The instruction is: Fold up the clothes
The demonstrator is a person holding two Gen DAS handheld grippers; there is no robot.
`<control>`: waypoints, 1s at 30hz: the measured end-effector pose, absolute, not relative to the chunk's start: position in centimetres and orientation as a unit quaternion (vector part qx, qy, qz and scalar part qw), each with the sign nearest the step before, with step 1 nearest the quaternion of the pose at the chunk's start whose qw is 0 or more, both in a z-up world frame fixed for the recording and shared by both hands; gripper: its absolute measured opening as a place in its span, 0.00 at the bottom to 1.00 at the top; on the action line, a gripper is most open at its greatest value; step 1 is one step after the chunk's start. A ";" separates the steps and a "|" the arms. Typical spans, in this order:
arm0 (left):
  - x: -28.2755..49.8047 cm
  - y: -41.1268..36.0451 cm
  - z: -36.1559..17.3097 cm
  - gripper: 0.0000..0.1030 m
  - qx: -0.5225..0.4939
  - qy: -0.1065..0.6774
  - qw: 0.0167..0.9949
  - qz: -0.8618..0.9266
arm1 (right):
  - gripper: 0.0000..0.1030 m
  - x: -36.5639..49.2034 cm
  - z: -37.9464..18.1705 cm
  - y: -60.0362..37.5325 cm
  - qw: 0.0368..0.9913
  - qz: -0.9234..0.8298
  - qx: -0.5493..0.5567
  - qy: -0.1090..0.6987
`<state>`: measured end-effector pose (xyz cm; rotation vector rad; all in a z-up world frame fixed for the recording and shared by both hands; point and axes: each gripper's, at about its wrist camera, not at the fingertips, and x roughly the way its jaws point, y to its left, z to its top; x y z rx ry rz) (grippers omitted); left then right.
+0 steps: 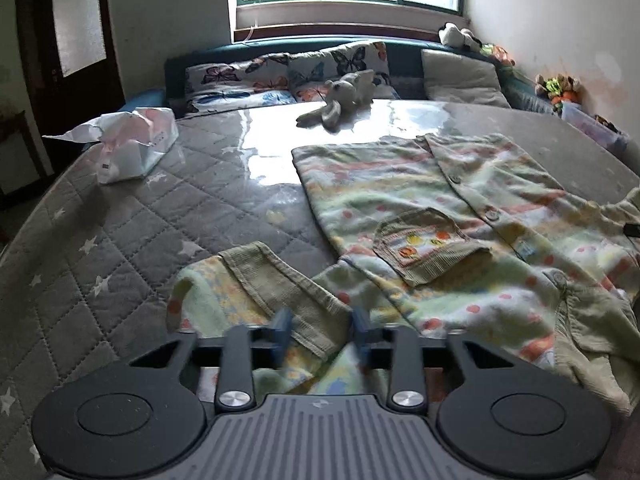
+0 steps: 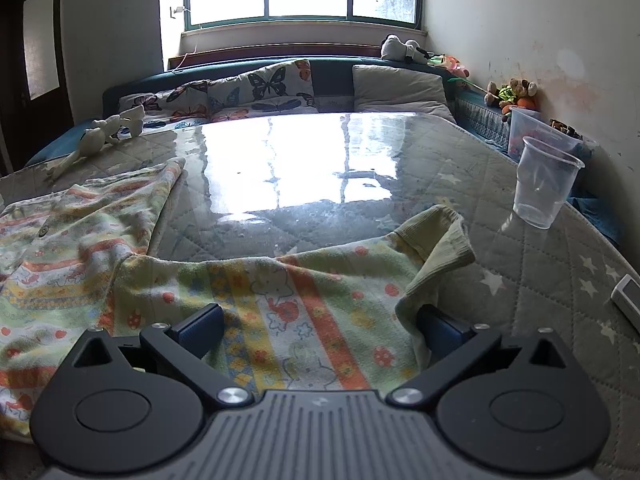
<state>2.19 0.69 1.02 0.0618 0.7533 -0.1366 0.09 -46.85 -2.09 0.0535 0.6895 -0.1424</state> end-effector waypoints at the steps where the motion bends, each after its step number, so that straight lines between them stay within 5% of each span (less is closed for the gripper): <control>1: 2.1 1.2 1.2 0.08 0.019 0.365 0.929 -0.064 | 1.00 0.1 -2.1 -46.8 0.938 -0.070 0.026 0.338; 12: -3.2 10.8 5.3 0.05 -0.077 0.280 0.955 0.057 | 1.00 0.1 -2.1 -46.8 0.938 -0.070 0.024 0.338; 30: -4.1 15.9 0.9 0.06 -0.059 0.349 0.918 0.177 | 1.00 0.1 -2.1 -47.0 0.938 -0.070 0.022 0.339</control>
